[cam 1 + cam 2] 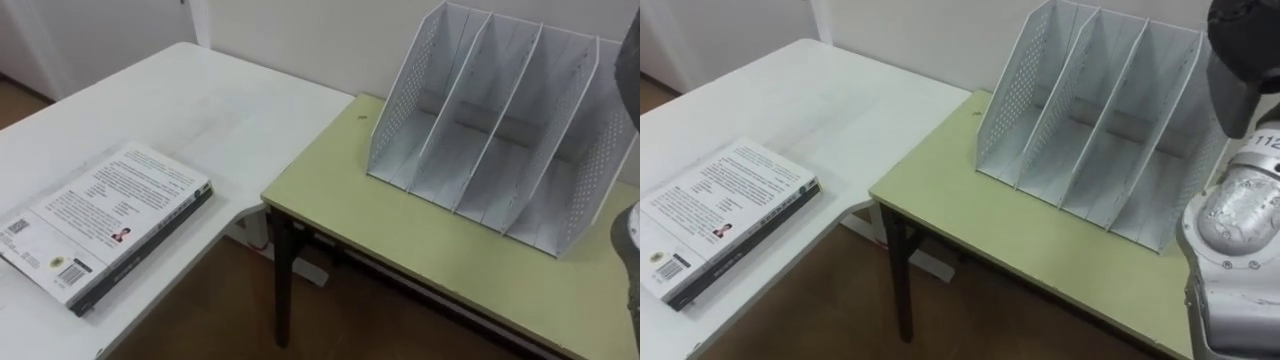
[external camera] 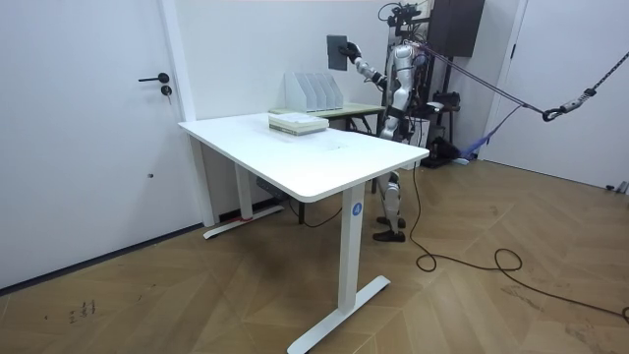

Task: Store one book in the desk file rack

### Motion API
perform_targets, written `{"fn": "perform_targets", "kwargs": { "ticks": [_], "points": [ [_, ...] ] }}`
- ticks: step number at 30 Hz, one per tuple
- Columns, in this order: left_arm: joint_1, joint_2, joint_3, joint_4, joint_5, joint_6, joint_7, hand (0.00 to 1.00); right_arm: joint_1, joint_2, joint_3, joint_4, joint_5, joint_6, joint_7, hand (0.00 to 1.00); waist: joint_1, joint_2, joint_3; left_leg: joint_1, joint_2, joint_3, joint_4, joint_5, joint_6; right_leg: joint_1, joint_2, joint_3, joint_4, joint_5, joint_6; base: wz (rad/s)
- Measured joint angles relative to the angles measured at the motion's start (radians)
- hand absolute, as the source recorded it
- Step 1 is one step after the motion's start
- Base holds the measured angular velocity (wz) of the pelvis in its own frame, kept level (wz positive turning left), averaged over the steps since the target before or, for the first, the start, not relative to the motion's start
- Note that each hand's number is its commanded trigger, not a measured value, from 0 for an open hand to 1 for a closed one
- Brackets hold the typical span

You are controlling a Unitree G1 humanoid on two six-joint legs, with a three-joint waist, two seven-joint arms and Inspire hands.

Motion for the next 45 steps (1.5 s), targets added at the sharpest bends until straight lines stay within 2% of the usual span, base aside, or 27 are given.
{"fn": "perform_targets", "kwargs": {
  "ticks": [2,5,7,11,18,20,29,31,41,45],
  "points": [
    [0.0,0.001,0.004,-0.001,0.001,0.008,-0.005,0.0,-0.003,0.0,0.0,0.0,-0.017,0.013,0.001,1.0,0.003,-0.001,-0.0055,-0.004,-0.001,0.0,0.001,0.0,0.0,-0.008,-0.001,0.0,0.0,0.0,0.0,-0.02],
    [-0.002,0.002,0.008,-0.001,0.0,0.016,-0.016,0.0,-0.015,0.0,0.0,0.001,-0.041,0.04,0.001,1.0,0.012,-0.003,-0.0065,-0.003,-0.007,0.0,0.003,0.0,0.0,-0.009,-0.001,0.001,0.001,0.0,0.0,-0.05],
    [-0.007,0.003,0.007,0.001,0.0,0.018,-0.018,0.0,-0.046,-0.001,0.0,0.008,-0.041,0.059,0.001,1.0,0.02,-0.009,-0.0041,-0.002,-0.007,0.0,0.003,0.001,0.0,-0.01,0.0,0.001,0.001,0.0,0.0,-0.06],
    [-0.017,0.009,0.007,0.006,0.0,0.02,-0.023,0.0,-0.116,-0.02,0.001,0.073,-0.038,0.061,0.003,1.0,0.025,-0.021,-0.0004,-0.002,-0.006,0.0,0.007,0.001,0.0,-0.009,0.0,0.001,0.001,0.001,-0.001,0.0],
    [-0.017,0.021,0.02,0.007,0.0,0.022,-0.022,0.0,-0.143,-0.026,0.0,0.08,-0.038,0.072,0.0,1.0,0.03,-0.047,-0.0087,-0.002,-0.005,-0.007,0.01,0.001,0.0,-0.003,-0.002,-0.006,0.001,0.001,-0.001,0.01],
    [-0.017,0.023,0.02,0.007,0.0,0.025,-0.022,0.0,-0.143,-0.026,0.0,0.08,-0.038,0.072,0.0,1.0,0.028,-0.05,-0.0081,-0.002,-0.005,-0.014,0.014,0.001,0.0,0.003,-0.004,-0.016,-0.001,0.001,-0.001,0.12],
    [-0.017,0.017,0.027,0.0,-0.001,0.033,-0.021,0.0,-0.169,-0.028,0.0,0.112,-0.033,0.072,0.005,1.0,0.046,-0.046,-0.0079,-0.004,-0.005,-0.031,0.016,0.001,0.0,0.007,-0.004,-0.021,0.0,0.001,-0.001,0.03],
    [-0.017,0.015,0.027,-0.001,-0.001,0.034,-0.019,0.0,-0.18,-0.028,0.0,0.127,-0.033,0.077,0.013,1.0,0.048,-0.042,-0.0057,-0.004,-0.005,-0.033,0.015,0.001,0.0,0.007,-0.004,-0.021,0.0,0.001,-0.001,0.0],
    [-0.017,0.012,0.024,-0.006,-0.001,0.036,0.003,0.0,-0.207,-0.029,0.004,0.177,0.001,0.083,0.035,1.0,0.049,-0.038,-0.0055,-0.004,-0.007,-0.035,0.015,0.001,0.0,0.005,-0.003,-0.021,0.0,0.001,-0.001,0.0],
    [-0.018,0.012,0.023,-0.01,-0.001,0.041,0.007,0.0,-0.232,-0.028,0.036,0.21,0.035,0.106,0.046,1.0,0.05,-0.038,-0.0055,-0.004,-0.006,-0.035,0.016,0.001,0.0,0.005,-0.003,-0.019,-0.001,0.001,-0.001,-0.01]
  ]
}}
